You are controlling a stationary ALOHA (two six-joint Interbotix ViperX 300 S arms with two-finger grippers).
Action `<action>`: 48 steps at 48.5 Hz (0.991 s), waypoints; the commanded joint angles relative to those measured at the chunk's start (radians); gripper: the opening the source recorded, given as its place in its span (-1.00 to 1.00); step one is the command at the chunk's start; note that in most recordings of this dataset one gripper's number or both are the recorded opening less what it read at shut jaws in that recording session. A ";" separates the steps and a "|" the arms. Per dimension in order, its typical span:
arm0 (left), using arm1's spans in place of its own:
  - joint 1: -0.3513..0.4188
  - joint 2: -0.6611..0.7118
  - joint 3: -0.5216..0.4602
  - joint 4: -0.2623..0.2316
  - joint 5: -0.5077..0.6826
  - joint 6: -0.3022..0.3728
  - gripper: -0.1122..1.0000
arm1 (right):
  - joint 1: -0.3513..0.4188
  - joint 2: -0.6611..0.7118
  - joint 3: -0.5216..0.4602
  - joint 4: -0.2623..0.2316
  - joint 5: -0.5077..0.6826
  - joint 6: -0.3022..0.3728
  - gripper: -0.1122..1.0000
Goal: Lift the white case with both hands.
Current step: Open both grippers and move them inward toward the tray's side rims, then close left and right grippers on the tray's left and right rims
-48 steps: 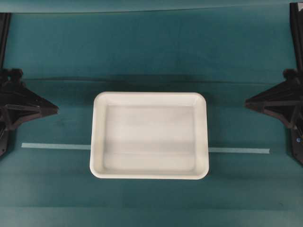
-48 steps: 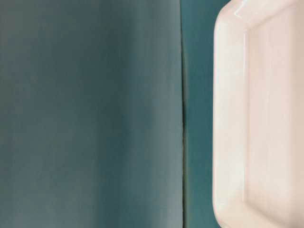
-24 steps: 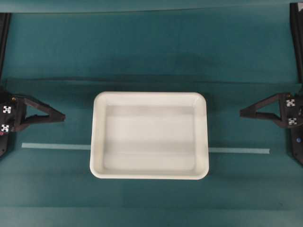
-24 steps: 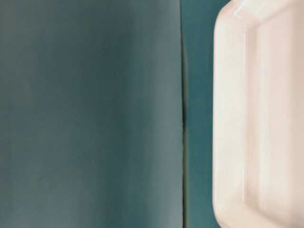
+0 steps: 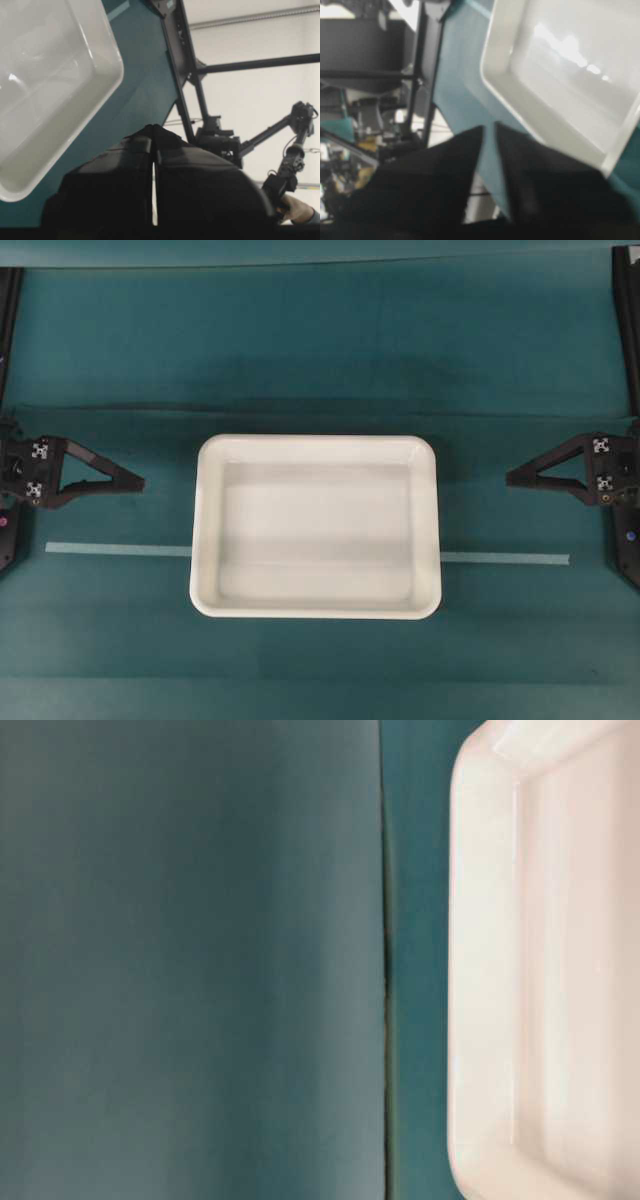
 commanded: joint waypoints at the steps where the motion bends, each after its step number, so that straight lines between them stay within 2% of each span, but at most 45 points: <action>1: -0.002 0.026 -0.009 0.006 -0.005 0.000 -0.57 | -0.005 0.032 -0.008 0.000 -0.012 0.002 -0.04; 6: -0.002 0.029 -0.006 0.006 0.005 0.000 -0.11 | -0.005 0.046 -0.006 0.000 -0.009 0.002 0.48; 10: 0.000 0.038 -0.003 0.006 0.014 -0.006 0.37 | 0.002 0.055 -0.006 0.002 -0.008 0.003 0.78; 14: -0.003 0.052 0.006 0.006 0.028 -0.023 0.76 | 0.002 0.066 -0.005 0.005 -0.006 0.005 0.86; 17: -0.006 0.061 0.025 0.006 0.023 -0.035 0.94 | 0.002 0.075 -0.002 0.011 0.005 0.011 0.84; 24: -0.006 0.094 0.063 0.006 0.020 -0.041 0.90 | 0.008 0.117 0.046 0.015 0.015 0.063 0.85; 30: -0.008 0.130 0.094 0.006 -0.002 -0.037 0.93 | 0.015 0.160 0.087 0.017 -0.063 0.100 0.85; 36: 0.009 0.184 0.138 0.014 -0.083 -0.029 0.92 | 0.015 0.201 0.127 0.017 -0.156 0.130 0.84; 48: 0.052 0.322 0.204 0.014 -0.299 -0.018 0.92 | 0.021 0.325 0.155 0.017 -0.287 0.132 0.84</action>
